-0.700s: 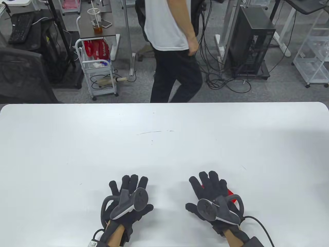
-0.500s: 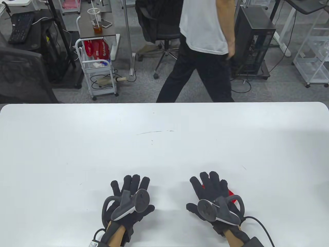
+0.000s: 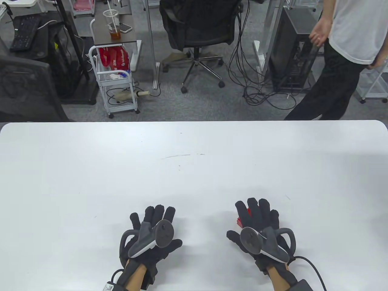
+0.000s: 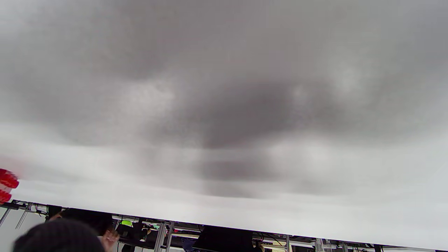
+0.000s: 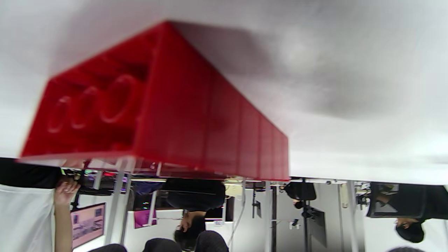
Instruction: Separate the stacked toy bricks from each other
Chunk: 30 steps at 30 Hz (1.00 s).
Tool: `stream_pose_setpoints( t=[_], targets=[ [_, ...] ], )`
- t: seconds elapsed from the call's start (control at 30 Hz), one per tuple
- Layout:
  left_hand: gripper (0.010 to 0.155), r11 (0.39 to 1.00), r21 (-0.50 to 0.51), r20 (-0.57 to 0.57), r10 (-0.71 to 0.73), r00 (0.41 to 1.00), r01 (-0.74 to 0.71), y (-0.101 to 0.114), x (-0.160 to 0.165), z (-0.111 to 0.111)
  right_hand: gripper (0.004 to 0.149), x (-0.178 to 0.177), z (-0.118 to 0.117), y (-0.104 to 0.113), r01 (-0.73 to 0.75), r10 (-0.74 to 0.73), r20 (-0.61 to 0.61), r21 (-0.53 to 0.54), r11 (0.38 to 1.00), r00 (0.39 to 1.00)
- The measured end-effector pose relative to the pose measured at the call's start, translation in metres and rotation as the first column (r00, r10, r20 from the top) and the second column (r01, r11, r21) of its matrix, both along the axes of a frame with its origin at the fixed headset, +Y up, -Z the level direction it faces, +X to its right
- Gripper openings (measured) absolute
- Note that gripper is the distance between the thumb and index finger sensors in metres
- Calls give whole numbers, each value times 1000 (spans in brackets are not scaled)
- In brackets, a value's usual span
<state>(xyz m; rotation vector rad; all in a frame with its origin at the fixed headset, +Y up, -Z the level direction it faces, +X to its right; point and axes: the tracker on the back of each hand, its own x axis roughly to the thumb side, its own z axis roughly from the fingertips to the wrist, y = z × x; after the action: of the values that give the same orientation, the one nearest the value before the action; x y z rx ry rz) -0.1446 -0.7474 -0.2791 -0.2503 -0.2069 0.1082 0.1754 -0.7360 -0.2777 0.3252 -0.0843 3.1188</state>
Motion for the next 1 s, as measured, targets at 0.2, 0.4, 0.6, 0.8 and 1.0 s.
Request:
stream_pose_setpoints(
  t=[0.2, 0.4, 0.6, 0.8, 1.0],
  targets=[
    [102, 997, 19, -17, 71, 997, -71, 8, -8, 0, 92, 25, -11, -6, 26, -18, 141, -56, 998, 990],
    [102, 995, -8, -51, 97, 994, -98, 8, -16, -1, 92, 41, -17, -15, 59, -35, 209, -112, 992, 977],
    [101, 988, -23, -83, 150, 985, -153, 7, -26, -1, 87, 42, -19, -22, 56, -19, 217, -167, 984, 976],
    [101, 988, -47, -94, 144, 985, -149, 3, -26, -3, 82, 41, -20, -20, 102, -59, 250, -162, 981, 966],
    [101, 988, -58, -98, 136, 986, -142, 3, -26, -3, 83, 40, -24, -19, 157, -89, 287, -222, 962, 954]
  ],
)
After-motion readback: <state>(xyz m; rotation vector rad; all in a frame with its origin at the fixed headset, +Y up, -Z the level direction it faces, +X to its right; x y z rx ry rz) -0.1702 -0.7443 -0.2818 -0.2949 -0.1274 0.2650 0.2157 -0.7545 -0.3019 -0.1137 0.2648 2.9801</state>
